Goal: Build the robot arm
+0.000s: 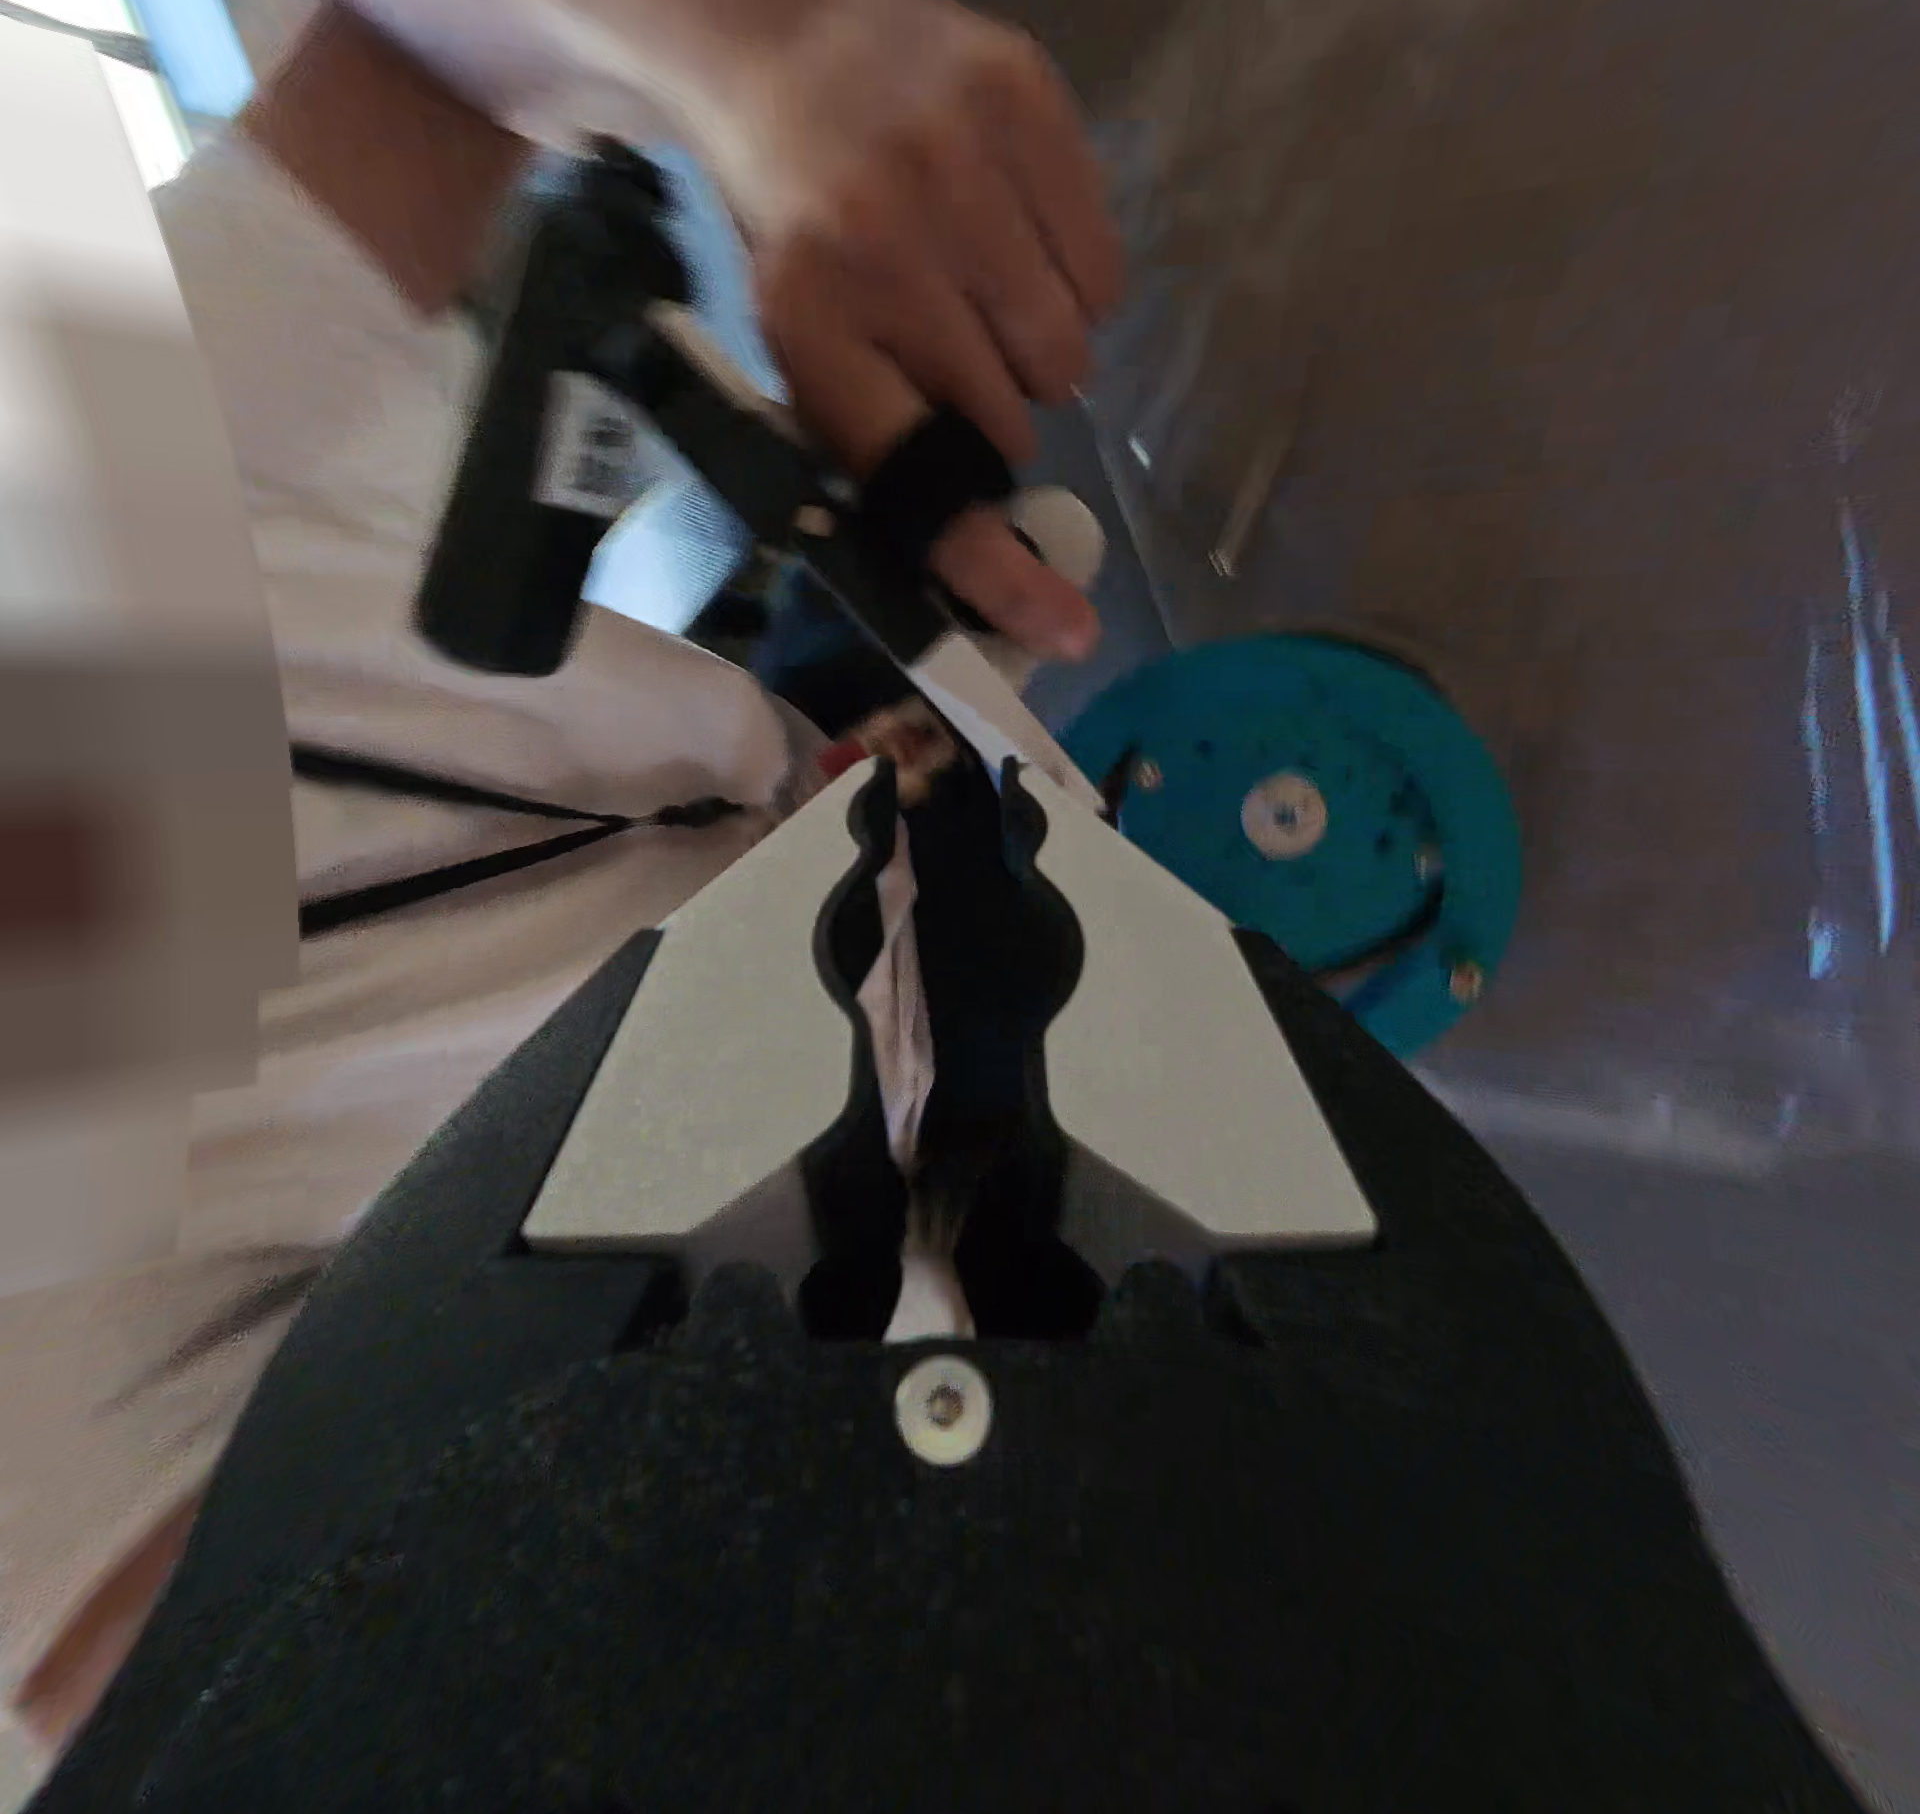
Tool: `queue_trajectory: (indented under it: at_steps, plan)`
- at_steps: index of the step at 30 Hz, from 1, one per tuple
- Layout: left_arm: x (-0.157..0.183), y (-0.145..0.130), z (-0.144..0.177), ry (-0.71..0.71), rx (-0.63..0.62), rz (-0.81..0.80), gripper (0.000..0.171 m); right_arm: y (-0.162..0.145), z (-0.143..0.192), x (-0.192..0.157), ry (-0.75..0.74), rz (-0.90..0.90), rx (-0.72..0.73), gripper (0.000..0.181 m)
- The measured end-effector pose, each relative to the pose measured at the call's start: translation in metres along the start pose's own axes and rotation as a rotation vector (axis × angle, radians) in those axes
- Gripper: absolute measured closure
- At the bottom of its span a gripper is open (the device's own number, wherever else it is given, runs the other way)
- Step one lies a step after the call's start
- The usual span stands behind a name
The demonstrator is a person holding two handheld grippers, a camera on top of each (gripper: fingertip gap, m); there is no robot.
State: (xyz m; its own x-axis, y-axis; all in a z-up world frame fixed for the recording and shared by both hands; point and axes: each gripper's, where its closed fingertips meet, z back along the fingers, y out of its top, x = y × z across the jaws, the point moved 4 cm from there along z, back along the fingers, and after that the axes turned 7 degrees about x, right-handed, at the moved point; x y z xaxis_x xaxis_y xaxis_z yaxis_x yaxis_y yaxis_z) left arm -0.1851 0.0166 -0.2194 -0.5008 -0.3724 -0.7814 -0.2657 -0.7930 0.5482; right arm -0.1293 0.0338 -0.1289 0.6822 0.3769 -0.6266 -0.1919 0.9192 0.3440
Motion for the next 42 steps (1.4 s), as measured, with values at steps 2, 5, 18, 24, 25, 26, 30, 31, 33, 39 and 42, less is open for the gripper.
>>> queue_trajectory:
  at_steps: [2,5,18,24,25,26,30,31,33,39,42]
  plan:
    - [-0.001,-0.001,0.001,-0.007,0.006,0.011,0.158,0.005,0.013,-0.008,0.202,0.196,0.127,0.159]
    - [-0.002,-0.002,0.003,-0.017,0.013,0.029,0.158,0.012,0.022,-0.001,0.392,0.498,0.328,0.146]
    - [-0.010,-0.005,0.008,-0.021,0.070,0.150,0.157,0.006,-0.022,0.043,0.671,1.329,-0.181,0.155]
    - [-0.012,-0.006,0.008,-0.020,0.078,0.167,0.157,-0.003,-0.039,0.035,0.830,1.388,-0.345,0.159]
    - [-0.012,-0.006,0.008,-0.020,0.080,0.170,0.157,-0.003,-0.041,0.035,0.832,1.404,-0.366,0.161]
    - [-0.012,-0.006,0.008,-0.022,0.080,0.171,0.157,-0.003,-0.042,0.035,0.836,1.415,-0.380,0.163]
    - [-0.012,-0.006,0.008,-0.021,0.080,0.176,0.157,-0.002,-0.043,0.033,0.831,1.443,-0.394,0.177]
    - [-0.012,-0.007,0.009,-0.022,0.083,0.182,0.157,-0.001,-0.043,0.032,0.824,1.450,-0.392,0.177]
    - [-0.013,-0.007,0.009,-0.017,0.084,0.183,0.157,0.000,-0.042,0.031,0.804,1.426,-0.398,0.177]
    - [-0.016,-0.008,0.011,-0.010,0.081,0.184,0.158,-0.004,-0.041,0.024,0.648,1.220,-0.440,0.174]
    - [-0.015,-0.007,0.010,-0.001,0.078,0.170,0.158,-0.005,-0.040,0.024,0.511,1.095,-0.504,0.176]
